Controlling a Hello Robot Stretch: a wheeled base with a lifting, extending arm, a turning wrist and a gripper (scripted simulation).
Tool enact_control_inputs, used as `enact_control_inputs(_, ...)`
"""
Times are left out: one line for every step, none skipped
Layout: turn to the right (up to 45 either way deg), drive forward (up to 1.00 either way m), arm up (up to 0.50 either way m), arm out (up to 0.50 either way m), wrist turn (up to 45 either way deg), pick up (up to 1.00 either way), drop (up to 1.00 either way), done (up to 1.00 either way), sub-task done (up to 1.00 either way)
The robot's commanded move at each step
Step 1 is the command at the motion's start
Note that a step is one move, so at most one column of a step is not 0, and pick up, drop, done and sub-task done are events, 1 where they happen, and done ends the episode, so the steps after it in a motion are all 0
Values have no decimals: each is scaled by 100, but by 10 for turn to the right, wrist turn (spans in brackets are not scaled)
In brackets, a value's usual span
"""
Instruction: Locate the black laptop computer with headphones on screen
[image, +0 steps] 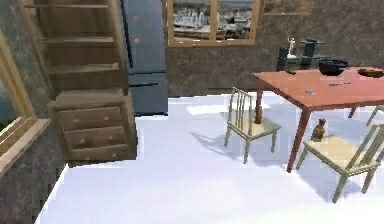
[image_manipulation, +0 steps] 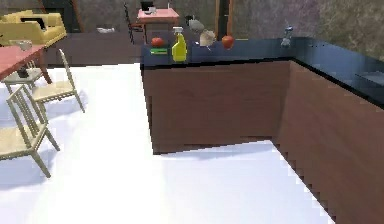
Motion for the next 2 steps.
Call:
enact_control_inputs(0,100,0,0,0,0,0,0,0)
enact_control_inputs(-30,0,0,0,0,0,0,0,0)
